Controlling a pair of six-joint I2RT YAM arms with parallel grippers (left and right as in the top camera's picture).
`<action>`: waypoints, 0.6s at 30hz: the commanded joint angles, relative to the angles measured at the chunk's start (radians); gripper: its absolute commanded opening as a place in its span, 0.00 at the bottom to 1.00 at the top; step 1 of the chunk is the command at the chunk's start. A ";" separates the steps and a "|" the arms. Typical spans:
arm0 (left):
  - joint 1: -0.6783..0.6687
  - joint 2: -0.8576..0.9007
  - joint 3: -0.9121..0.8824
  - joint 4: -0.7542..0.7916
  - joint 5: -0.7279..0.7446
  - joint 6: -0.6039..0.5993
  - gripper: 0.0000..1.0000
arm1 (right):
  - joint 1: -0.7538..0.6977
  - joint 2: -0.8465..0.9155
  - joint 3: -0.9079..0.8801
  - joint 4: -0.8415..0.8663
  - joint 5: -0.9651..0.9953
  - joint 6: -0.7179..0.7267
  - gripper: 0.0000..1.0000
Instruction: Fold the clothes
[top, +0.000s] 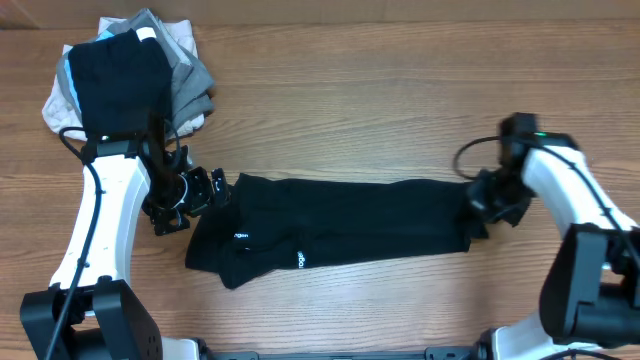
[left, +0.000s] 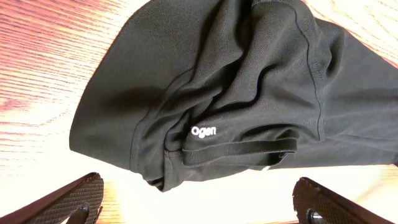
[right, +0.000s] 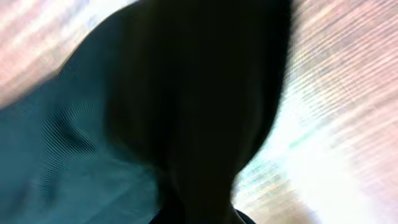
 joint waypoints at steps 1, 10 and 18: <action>-0.008 -0.011 -0.005 0.002 0.007 0.023 1.00 | 0.128 -0.023 0.013 -0.026 0.224 0.126 0.04; -0.008 -0.011 -0.005 0.000 0.007 0.023 1.00 | 0.475 -0.023 0.009 0.002 0.292 0.156 0.08; -0.008 -0.011 -0.005 -0.003 0.007 0.023 1.00 | 0.652 -0.019 0.000 0.069 0.247 0.157 0.22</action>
